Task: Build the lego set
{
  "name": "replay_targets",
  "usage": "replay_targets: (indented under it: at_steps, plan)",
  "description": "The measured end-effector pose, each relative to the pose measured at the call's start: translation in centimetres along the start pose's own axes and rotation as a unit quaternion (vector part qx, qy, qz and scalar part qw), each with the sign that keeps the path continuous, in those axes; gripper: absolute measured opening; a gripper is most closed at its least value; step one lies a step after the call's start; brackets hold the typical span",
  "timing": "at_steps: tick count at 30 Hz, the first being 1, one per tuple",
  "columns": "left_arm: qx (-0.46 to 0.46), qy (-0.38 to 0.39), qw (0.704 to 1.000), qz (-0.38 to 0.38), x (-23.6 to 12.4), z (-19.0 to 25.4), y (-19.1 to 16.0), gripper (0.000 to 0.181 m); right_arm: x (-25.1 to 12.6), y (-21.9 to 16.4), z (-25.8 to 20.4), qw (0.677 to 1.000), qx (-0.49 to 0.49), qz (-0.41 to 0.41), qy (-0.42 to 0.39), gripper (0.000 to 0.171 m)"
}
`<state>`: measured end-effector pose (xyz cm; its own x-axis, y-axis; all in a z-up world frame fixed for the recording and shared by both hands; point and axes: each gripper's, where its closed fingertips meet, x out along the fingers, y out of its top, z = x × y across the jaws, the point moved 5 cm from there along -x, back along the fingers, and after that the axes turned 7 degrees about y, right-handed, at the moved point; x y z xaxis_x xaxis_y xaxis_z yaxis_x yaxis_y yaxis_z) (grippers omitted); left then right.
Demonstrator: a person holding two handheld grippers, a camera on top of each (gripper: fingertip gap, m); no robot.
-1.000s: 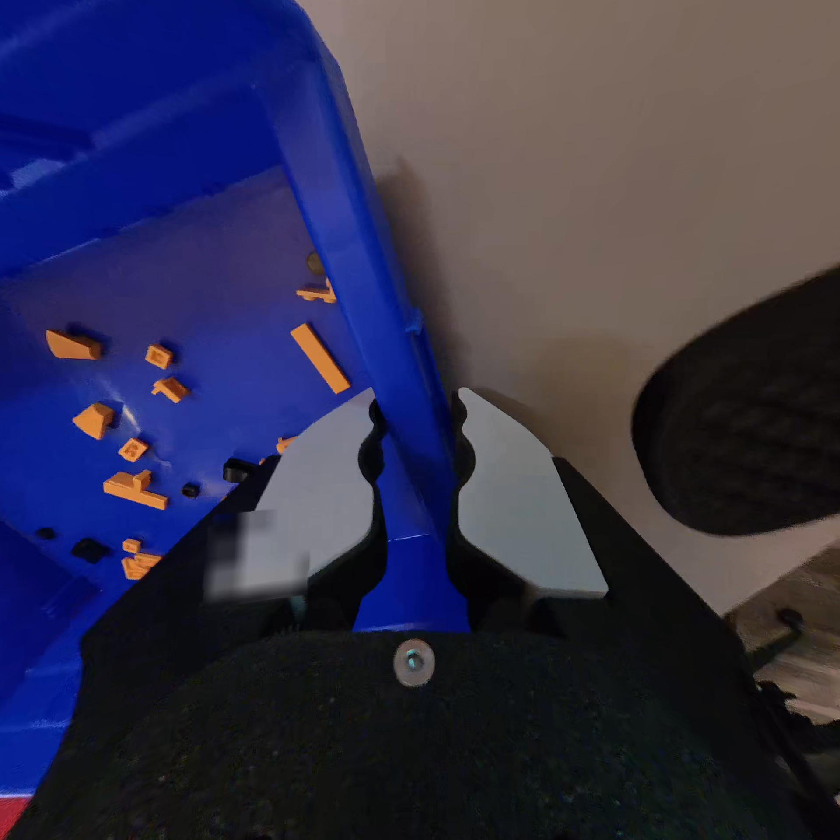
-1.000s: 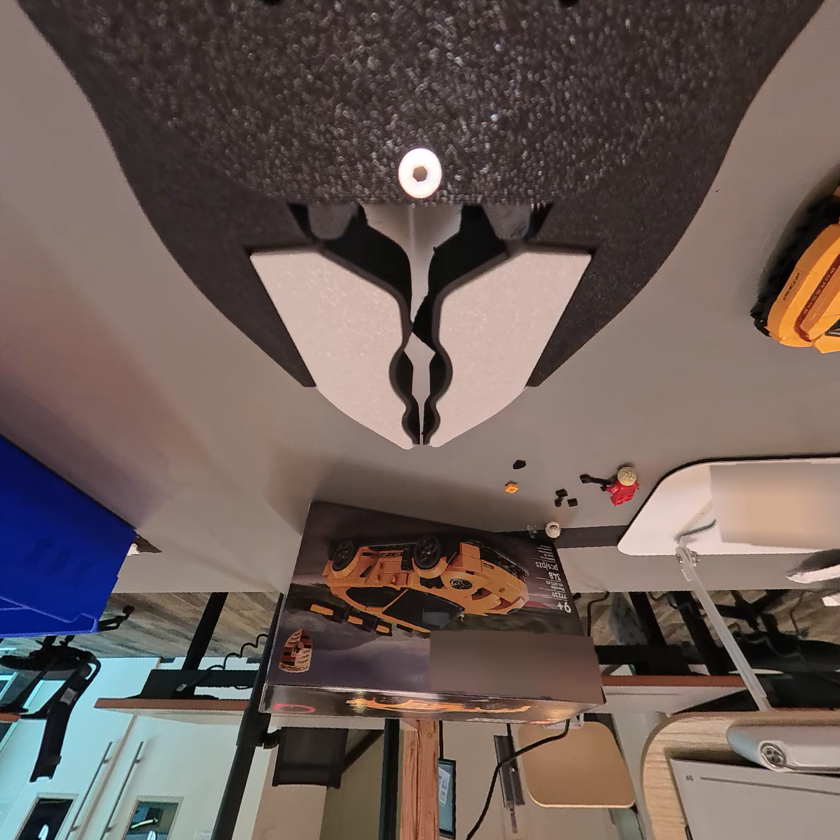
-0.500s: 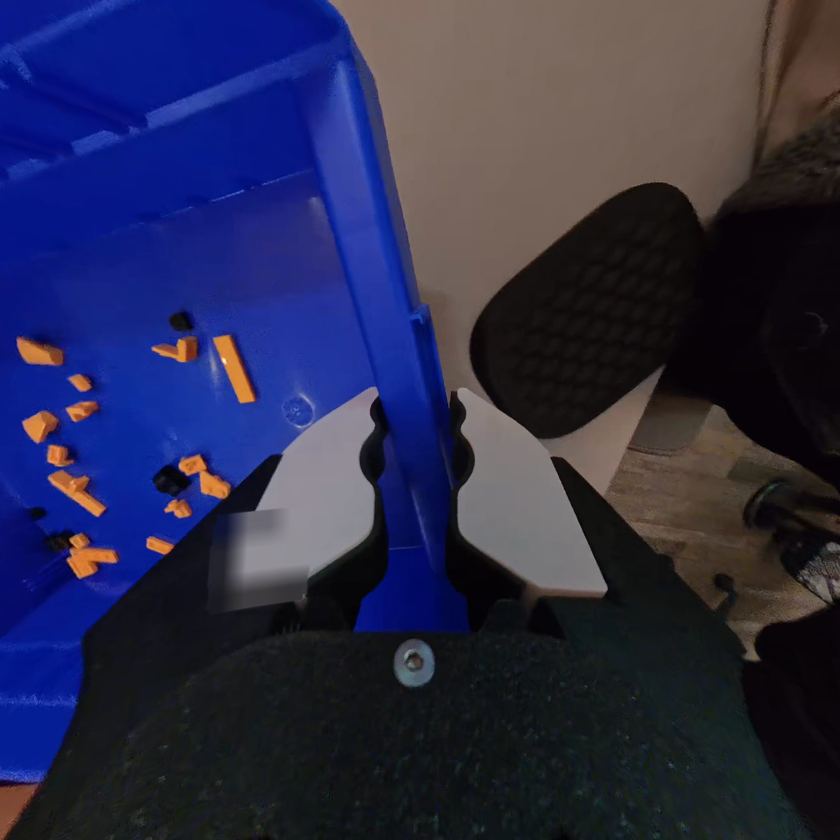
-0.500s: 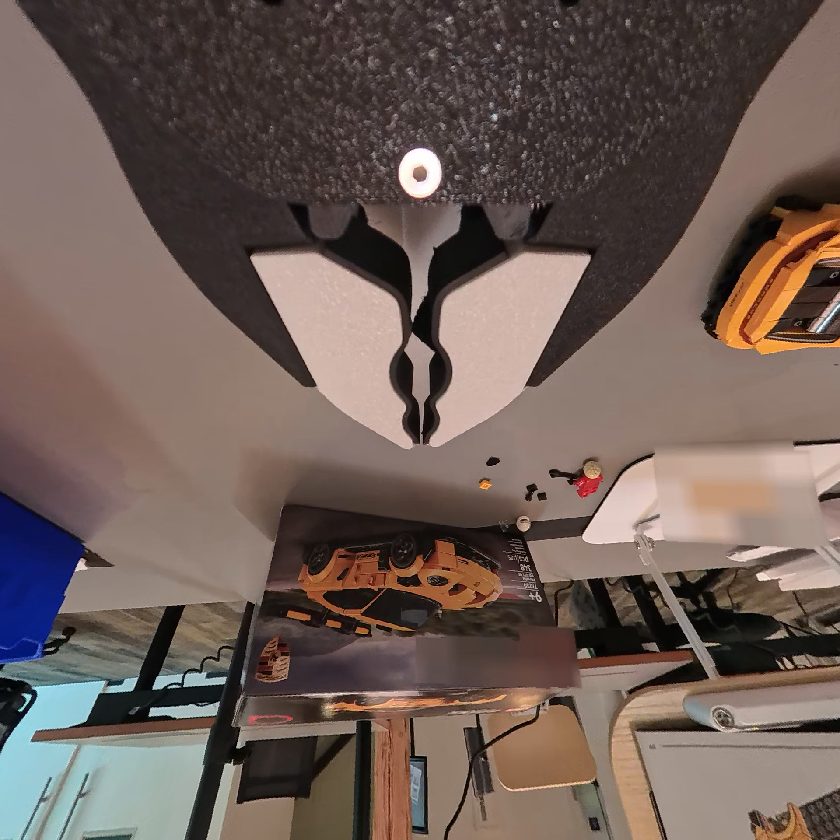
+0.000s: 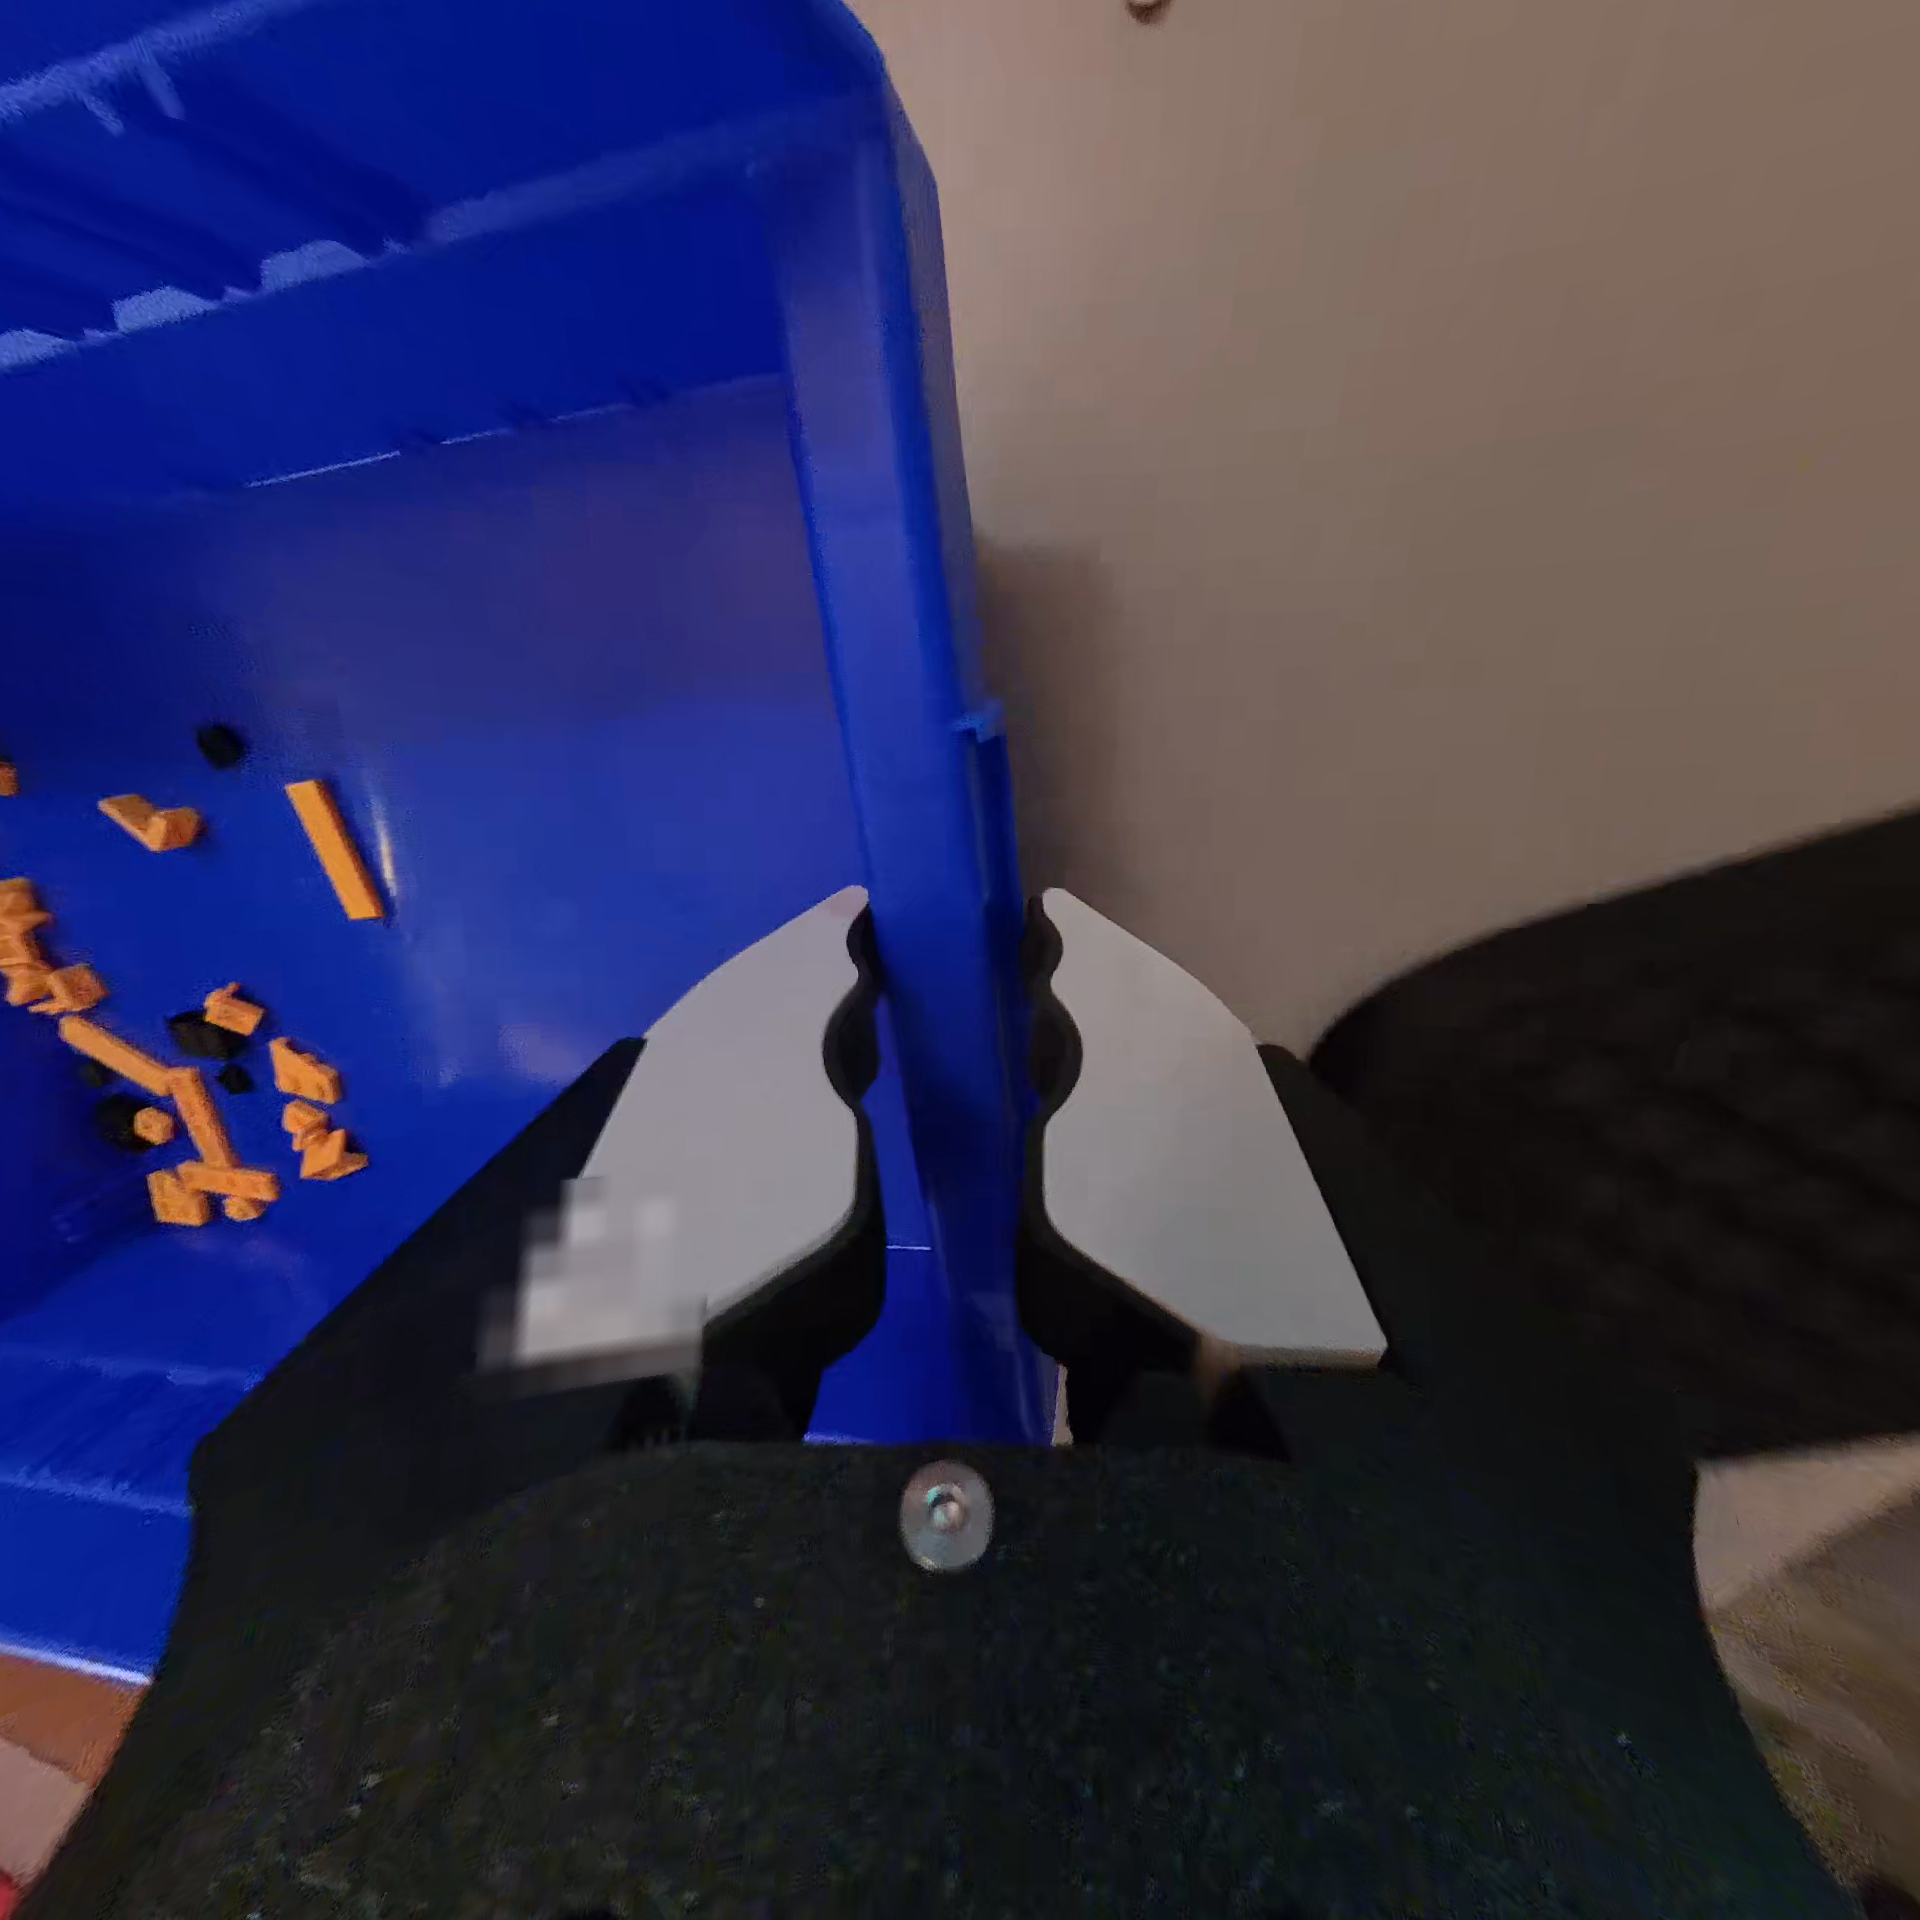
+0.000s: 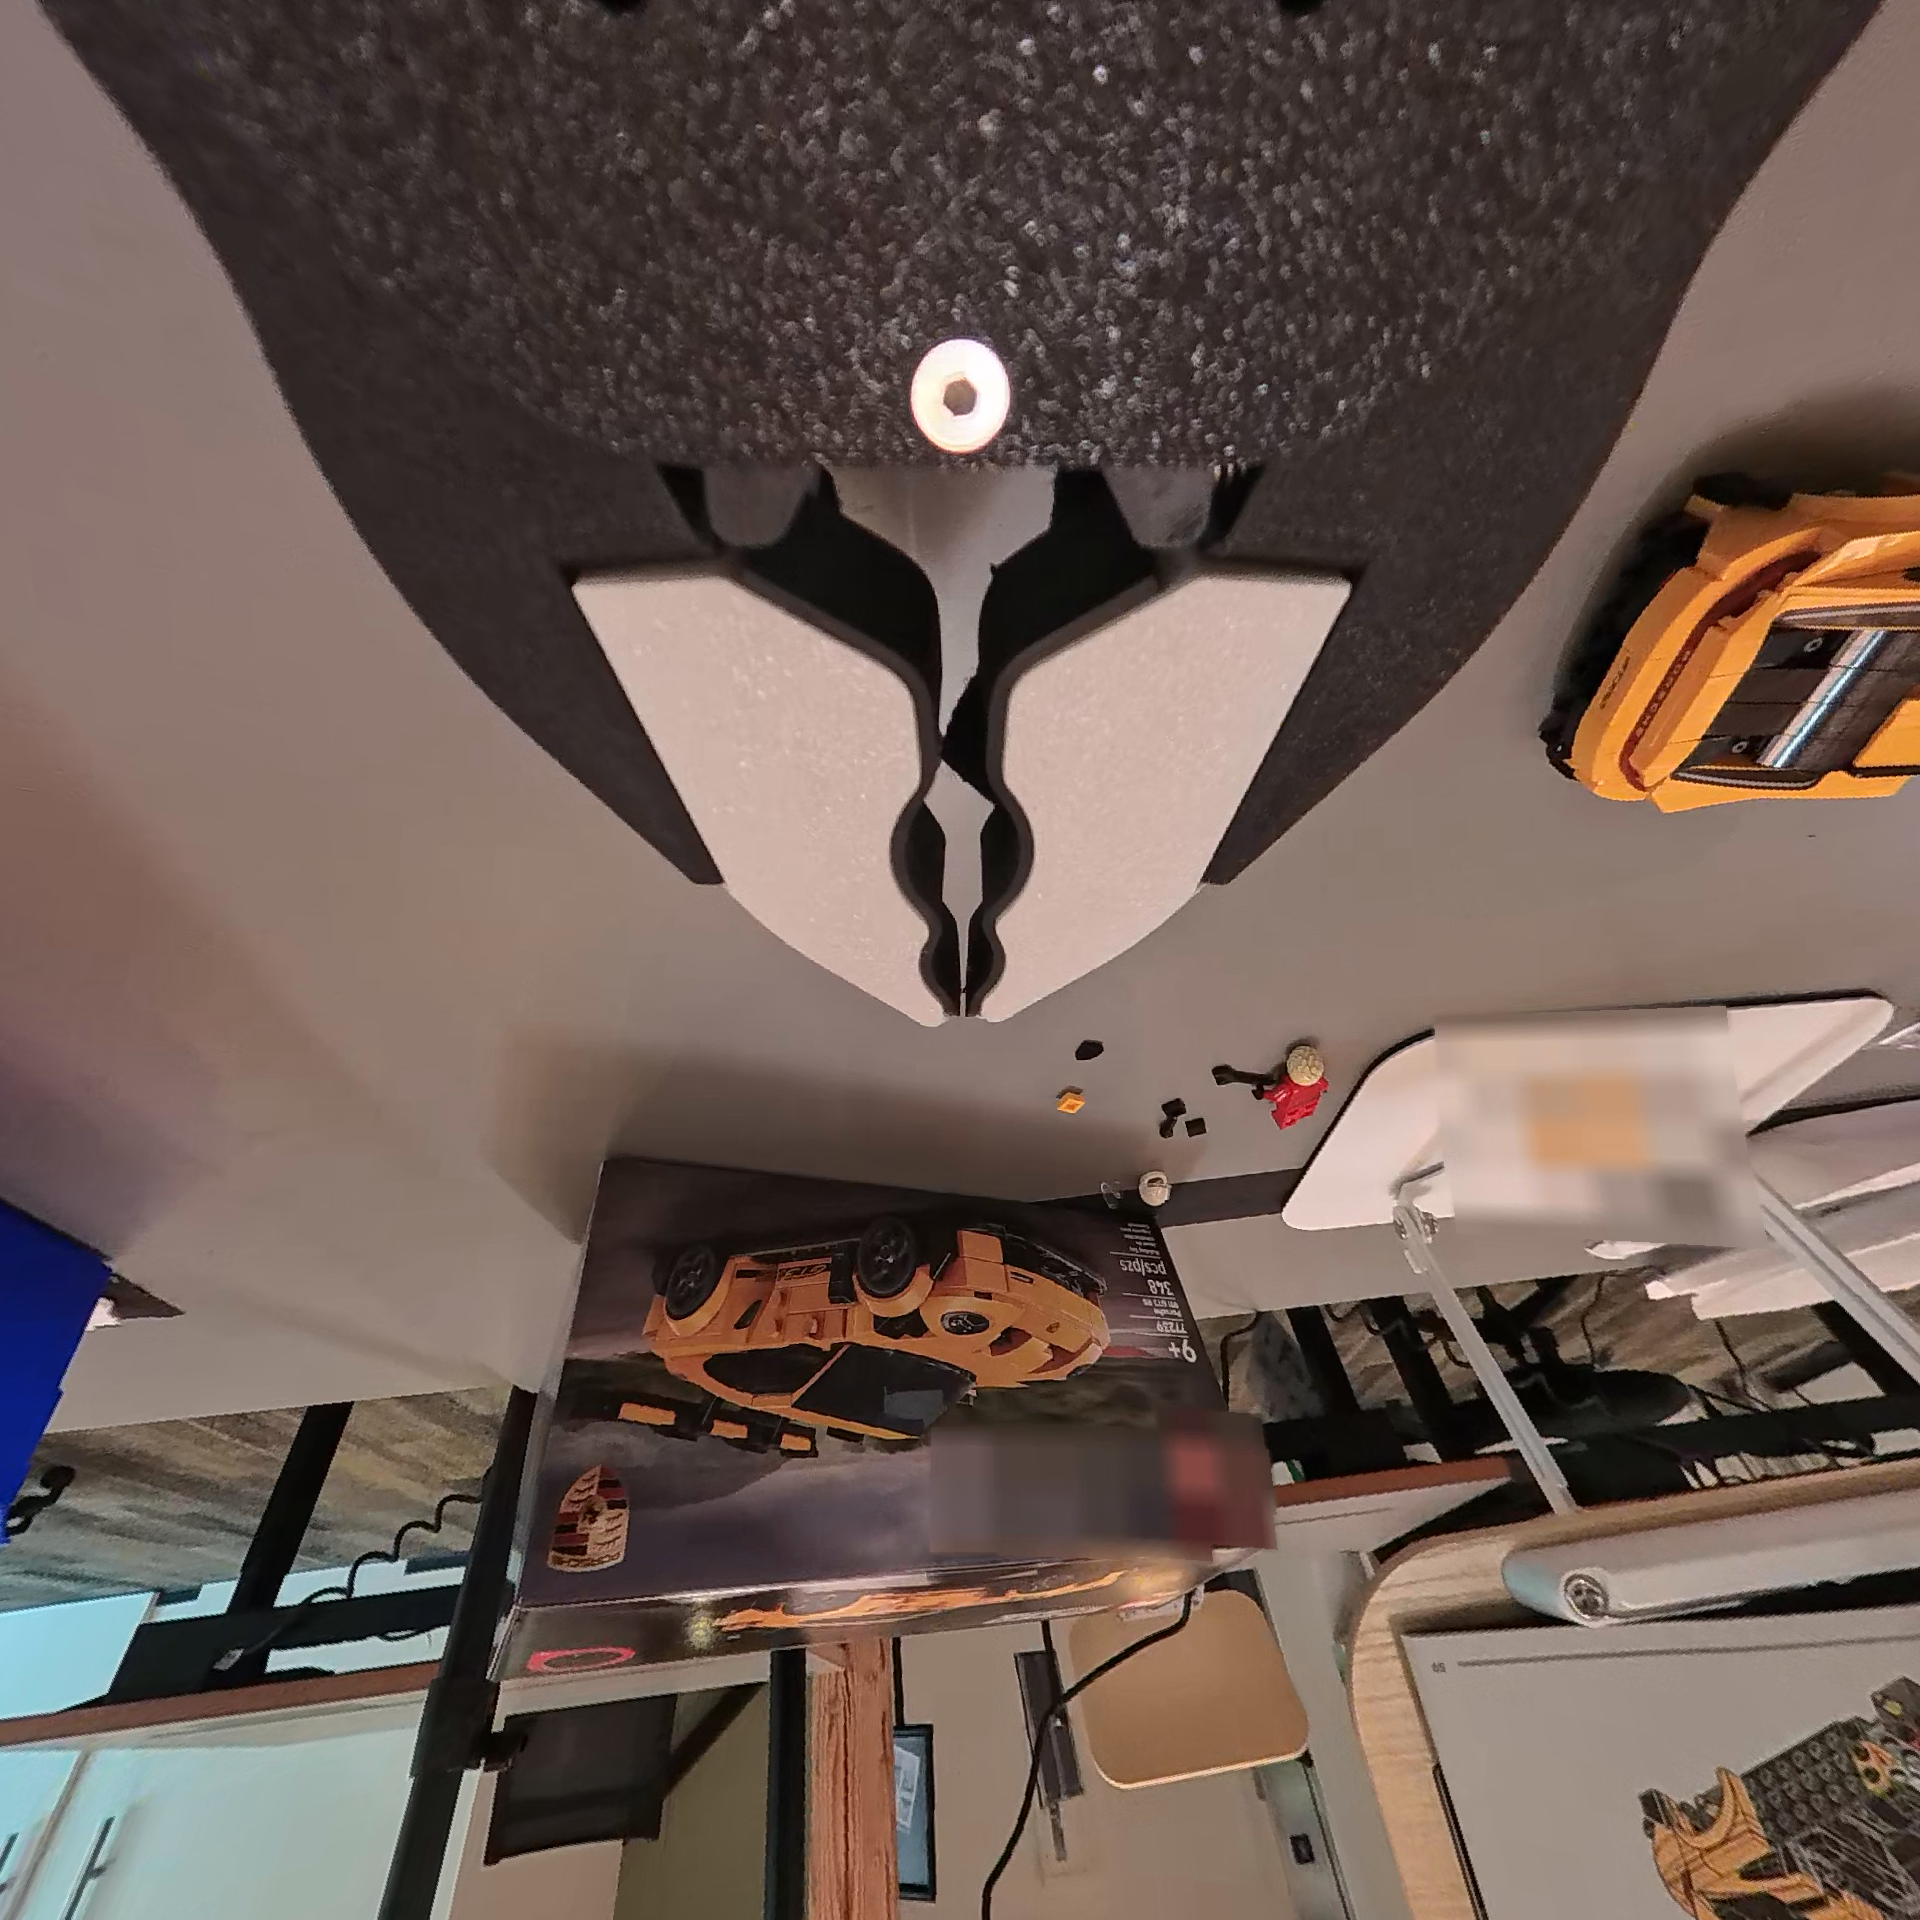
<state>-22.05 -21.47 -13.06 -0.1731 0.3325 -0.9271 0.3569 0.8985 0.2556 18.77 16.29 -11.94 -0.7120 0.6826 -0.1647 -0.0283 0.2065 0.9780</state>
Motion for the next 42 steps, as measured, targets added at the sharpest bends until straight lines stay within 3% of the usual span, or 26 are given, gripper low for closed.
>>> replay_targets:
  at_steps: [5,10,14,17,21,23,26,32,37,42]
  plan:
    - [0.003,0.097,0.995,-0.016,2.0,1.0,0.9,0.027,0.0,0.0,-0.1,1.000,0.004,0.000,0.006,0.001]
    - [-0.013,0.109,0.994,-0.013,1.9,1.0,1.3,0.027,0.0,0.0,-0.1,1.000,0.007,0.001,0.011,0.001]
    - [-0.039,0.089,0.993,0.063,-0.9,0.7,2.7,0.027,-0.1,0.1,-0.1,1.000,0.012,0.002,0.016,0.001]
    - [-0.103,0.104,0.980,0.134,-4.5,-2.5,2.8,0.023,-0.1,0.2,-0.2,1.000,0.015,0.004,0.021,0.001]
    - [-0.197,0.179,0.947,0.181,-8.4,-9.5,0.2,0.002,-0.4,0.5,-0.1,0.999,0.019,0.015,0.021,0.001]
    - [-0.236,0.197,0.934,0.183,-9.3,-12.4,-1.4,0.000,-0.6,0.8,0.1,0.999,0.017,0.022,0.015,0.001]
    - [-0.261,0.214,0.929,0.153,-8.9,-15.4,-3.4,0.000,-0.8,1.1,0.2,0.999,0.005,0.032,0.006,0.001]
    - [-0.255,0.182,0.948,0.057,-4.9,-18.0,-5.2,0.000,-0.9,1.3,-0.1,0.999,-0.006,0.035,0.011,0.001]
    - [-0.170,0.096,0.978,-0.075,-1.2,-18.1,-5.8,0.006,-0.8,1.2,-0.2,0.999,-0.007,0.032,0.013,0.001]
    - [-0.092,0.028,0.968,-0.232,2.2,-17.5,-6.6,0.020,-0.8,1.1,-0.2,0.999,-0.009,0.029,0.014,0.001]
